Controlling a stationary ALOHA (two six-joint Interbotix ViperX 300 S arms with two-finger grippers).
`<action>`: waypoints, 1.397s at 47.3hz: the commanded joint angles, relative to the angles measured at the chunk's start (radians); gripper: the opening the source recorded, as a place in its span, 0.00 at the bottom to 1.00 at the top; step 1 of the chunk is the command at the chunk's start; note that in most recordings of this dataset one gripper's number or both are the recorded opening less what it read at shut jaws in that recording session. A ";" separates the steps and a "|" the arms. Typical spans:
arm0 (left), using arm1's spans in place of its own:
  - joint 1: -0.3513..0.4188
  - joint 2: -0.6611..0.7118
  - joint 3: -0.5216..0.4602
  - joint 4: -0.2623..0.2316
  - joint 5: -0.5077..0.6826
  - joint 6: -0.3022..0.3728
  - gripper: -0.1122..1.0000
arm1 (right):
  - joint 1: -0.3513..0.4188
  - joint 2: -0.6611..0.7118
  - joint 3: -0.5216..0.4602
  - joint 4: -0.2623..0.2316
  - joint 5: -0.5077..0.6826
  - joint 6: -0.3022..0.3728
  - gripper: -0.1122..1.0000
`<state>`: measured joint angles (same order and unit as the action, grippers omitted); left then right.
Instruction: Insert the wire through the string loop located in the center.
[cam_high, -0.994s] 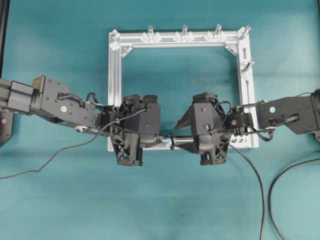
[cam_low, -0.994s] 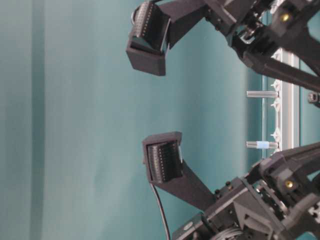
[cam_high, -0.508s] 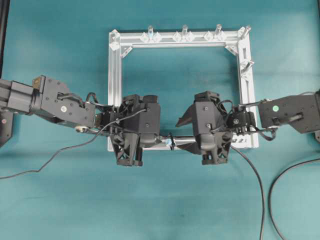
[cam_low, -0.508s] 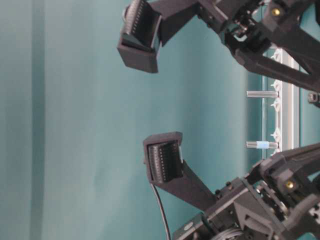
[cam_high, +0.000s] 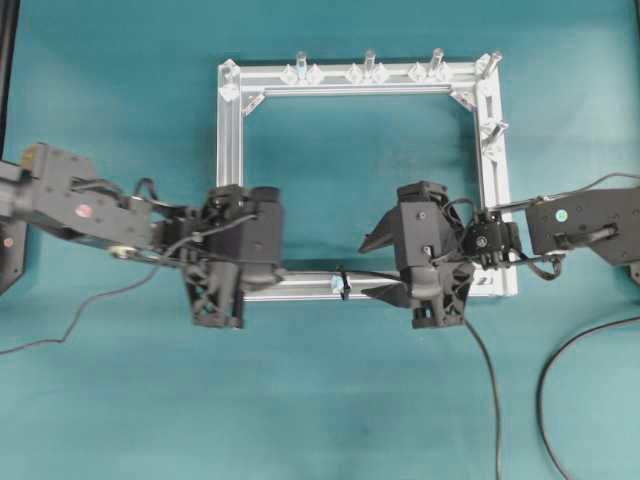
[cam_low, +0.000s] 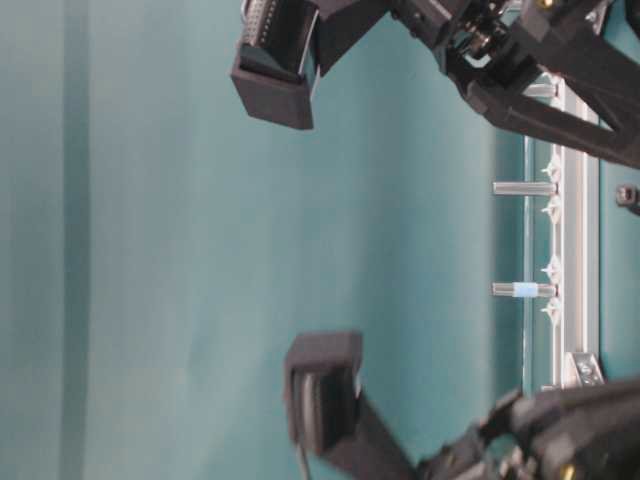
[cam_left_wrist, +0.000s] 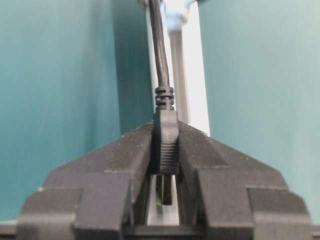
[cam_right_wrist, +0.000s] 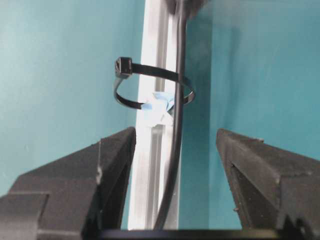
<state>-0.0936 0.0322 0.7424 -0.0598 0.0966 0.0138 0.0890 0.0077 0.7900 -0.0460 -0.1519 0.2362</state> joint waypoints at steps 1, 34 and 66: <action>0.002 -0.064 0.026 0.002 0.003 -0.008 0.21 | 0.000 -0.028 -0.006 0.000 -0.005 0.000 0.70; -0.005 -0.179 0.150 0.000 0.052 -0.035 0.19 | 0.002 -0.028 -0.008 0.000 -0.005 0.000 0.70; -0.040 -0.321 0.288 0.000 0.080 -0.123 0.19 | 0.002 -0.028 -0.011 0.000 -0.005 0.000 0.70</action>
<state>-0.1197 -0.2638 1.0308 -0.0598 0.1672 -0.1012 0.0874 0.0077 0.7900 -0.0460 -0.1519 0.2362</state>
